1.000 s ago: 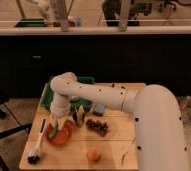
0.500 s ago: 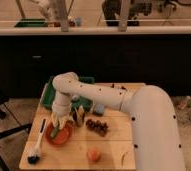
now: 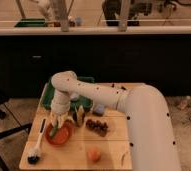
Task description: Place pepper in red bowl
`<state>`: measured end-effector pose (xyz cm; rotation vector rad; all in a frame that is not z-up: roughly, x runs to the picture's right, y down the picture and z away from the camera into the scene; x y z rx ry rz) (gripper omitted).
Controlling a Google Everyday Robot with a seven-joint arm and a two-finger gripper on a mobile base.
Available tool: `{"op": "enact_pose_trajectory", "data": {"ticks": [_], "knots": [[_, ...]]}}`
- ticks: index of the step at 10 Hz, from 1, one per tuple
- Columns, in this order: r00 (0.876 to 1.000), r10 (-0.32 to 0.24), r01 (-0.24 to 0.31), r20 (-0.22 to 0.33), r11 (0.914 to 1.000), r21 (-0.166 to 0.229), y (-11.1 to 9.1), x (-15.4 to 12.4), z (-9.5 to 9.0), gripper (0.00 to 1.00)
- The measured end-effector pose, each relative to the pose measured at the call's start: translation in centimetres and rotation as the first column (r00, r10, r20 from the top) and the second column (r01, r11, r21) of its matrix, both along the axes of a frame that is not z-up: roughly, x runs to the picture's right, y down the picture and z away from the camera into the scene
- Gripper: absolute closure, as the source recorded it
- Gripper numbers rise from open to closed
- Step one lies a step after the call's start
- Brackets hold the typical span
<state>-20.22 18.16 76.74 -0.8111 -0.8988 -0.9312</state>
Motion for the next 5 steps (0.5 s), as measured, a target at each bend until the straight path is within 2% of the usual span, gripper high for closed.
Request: {"op": "enact_pose_trajectory", "data": {"ticks": [1,2,5], "knots": [[1.0,-0.004,0.004,0.004,1.0,-0.002,-0.04,-0.08,0.01,0.25],[1.0,-0.007,0.007,0.007,1.0,-0.003,-0.06,-0.14,-0.01,0.21],[1.0,-0.014,0.014,0.015,0.9999,0.001,-0.22,-0.09,-0.21,0.2]]}}
